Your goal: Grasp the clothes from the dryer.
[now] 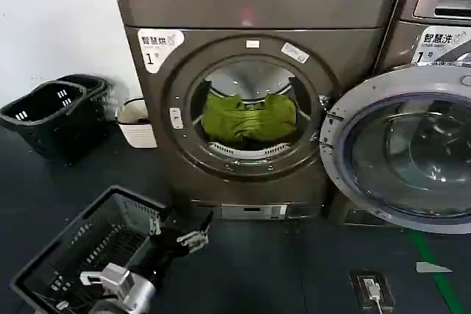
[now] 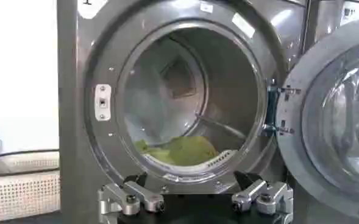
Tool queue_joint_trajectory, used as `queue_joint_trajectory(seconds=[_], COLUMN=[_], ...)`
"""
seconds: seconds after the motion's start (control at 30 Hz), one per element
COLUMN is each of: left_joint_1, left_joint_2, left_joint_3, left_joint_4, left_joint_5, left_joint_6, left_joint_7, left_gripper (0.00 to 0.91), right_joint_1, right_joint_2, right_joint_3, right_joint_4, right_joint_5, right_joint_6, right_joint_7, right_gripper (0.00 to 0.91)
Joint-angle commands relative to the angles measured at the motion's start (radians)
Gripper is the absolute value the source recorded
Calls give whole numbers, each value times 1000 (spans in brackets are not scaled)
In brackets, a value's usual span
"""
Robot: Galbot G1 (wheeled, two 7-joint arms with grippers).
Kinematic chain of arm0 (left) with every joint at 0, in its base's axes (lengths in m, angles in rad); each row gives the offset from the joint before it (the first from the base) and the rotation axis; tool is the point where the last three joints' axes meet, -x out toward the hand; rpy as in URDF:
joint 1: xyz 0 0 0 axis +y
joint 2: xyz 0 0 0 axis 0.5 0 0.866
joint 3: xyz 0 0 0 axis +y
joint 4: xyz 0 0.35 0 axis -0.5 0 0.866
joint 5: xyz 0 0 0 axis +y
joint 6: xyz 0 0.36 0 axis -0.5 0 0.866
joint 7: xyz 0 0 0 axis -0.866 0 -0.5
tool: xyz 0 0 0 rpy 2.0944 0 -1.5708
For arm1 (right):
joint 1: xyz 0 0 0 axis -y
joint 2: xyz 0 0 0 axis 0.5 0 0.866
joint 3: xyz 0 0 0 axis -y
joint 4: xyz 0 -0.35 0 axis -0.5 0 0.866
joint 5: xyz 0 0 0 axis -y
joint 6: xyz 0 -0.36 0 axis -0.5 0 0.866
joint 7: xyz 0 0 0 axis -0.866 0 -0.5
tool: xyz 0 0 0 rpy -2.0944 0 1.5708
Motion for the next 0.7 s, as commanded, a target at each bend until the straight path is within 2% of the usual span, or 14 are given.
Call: queue_joint_trajectory(seconds=[0.03,0.27,0.7], left_joint_1=[-2,-3,19], left_joint_2=[-3,7,17], left_joint_3=[0,7,16], left_joint_4=[11,34,2], left_joint_5=[28,116,75], left_joint_6=[-20,-4,58], left_joint_7=[-24,-12,-19], left_gripper=[907,907,907], right_joint_1=[1,3,-2], right_joint_2=[1,2,-1], right_joint_3=[0,1,17], right_joint_4=[-3,-6,-21], right_joint_5=[14,9,-6], right_joint_6=[12,12,14], right_joint_7=[3,-2,-21], right_gripper=[907,907,907])
